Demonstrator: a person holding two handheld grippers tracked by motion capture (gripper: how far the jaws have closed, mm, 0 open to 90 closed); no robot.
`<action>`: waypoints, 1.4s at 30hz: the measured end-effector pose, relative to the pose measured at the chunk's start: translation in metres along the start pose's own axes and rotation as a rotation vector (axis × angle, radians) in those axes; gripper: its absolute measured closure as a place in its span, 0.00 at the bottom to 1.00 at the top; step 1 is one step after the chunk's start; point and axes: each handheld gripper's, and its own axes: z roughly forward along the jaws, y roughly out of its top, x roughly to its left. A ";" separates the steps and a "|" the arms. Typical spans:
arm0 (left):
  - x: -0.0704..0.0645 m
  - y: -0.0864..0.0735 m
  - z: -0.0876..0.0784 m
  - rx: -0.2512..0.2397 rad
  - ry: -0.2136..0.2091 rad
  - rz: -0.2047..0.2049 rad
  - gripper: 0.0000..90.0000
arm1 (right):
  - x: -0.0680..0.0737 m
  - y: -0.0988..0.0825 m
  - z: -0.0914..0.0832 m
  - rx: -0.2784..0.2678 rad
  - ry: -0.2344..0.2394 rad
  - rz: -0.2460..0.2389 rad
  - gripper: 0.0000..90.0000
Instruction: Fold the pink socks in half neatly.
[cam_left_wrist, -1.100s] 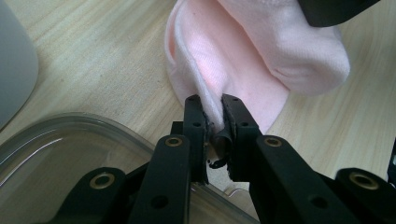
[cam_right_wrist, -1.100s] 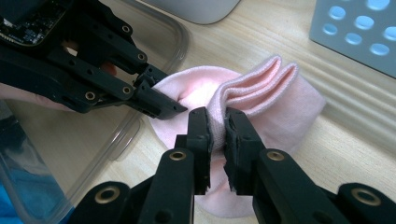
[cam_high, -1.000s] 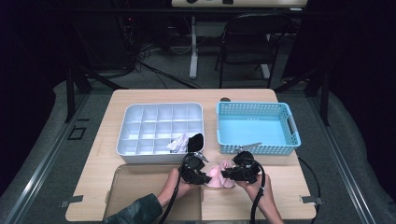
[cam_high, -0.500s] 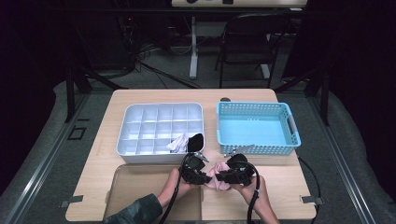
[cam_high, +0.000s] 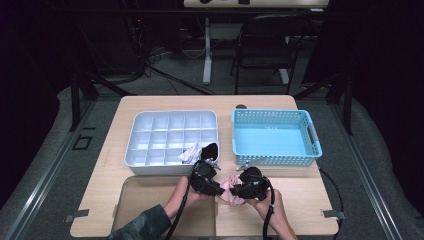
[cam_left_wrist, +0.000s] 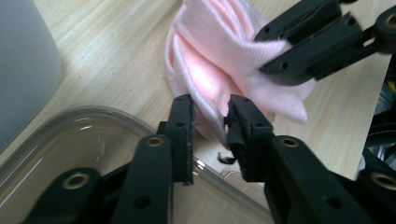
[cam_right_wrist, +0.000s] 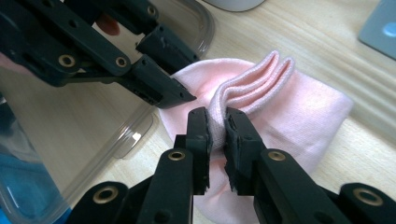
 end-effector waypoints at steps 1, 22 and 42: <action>0.001 0.000 0.002 0.002 0.001 0.003 0.89 | 0.000 0.000 -0.001 -0.007 0.002 0.001 0.90; -0.001 0.008 -0.027 -0.110 0.051 -0.031 0.58 | -0.012 -0.012 -0.033 -0.114 0.057 0.044 0.61; 0.006 0.003 0.006 -0.035 -0.001 -0.078 0.76 | -0.038 -0.034 0.002 0.019 0.029 0.278 0.78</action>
